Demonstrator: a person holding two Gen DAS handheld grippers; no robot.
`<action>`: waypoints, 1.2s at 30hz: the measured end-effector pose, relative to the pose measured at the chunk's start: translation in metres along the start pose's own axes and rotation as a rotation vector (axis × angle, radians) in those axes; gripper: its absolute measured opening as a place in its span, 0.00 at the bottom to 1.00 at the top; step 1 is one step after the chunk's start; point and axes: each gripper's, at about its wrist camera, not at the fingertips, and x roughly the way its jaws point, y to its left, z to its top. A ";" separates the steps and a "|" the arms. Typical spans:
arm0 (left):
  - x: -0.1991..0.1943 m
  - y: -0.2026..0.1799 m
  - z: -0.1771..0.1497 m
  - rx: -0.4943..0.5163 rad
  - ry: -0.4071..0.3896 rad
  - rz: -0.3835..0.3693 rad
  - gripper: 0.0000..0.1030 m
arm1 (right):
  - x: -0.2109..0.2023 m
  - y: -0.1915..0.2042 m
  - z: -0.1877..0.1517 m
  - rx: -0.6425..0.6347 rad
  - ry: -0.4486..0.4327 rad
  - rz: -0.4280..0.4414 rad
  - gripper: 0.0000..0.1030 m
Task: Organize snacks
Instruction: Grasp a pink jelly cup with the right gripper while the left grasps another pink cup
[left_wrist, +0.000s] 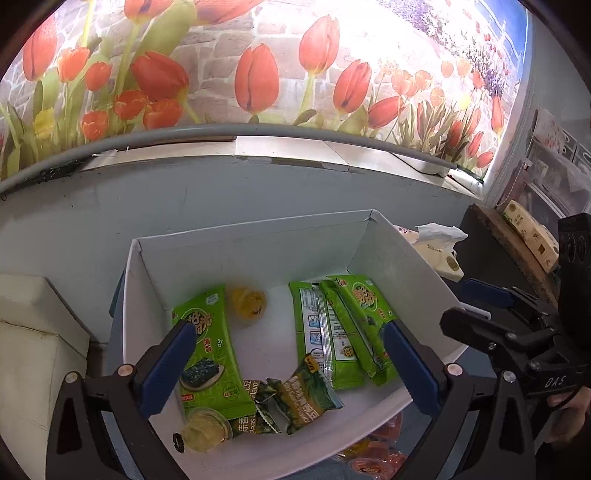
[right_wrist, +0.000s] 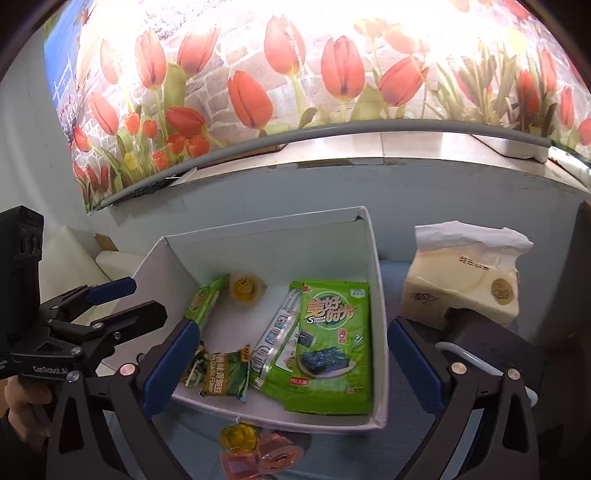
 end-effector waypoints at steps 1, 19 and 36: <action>0.000 -0.001 0.000 0.003 0.003 0.006 1.00 | -0.002 0.000 -0.001 0.001 -0.008 0.003 1.00; -0.111 -0.019 -0.052 0.002 -0.120 0.024 1.00 | -0.073 0.023 -0.068 -0.069 -0.092 0.056 1.00; -0.190 -0.052 -0.207 -0.031 -0.088 0.034 1.00 | -0.024 0.049 -0.166 -0.188 0.071 -0.007 1.00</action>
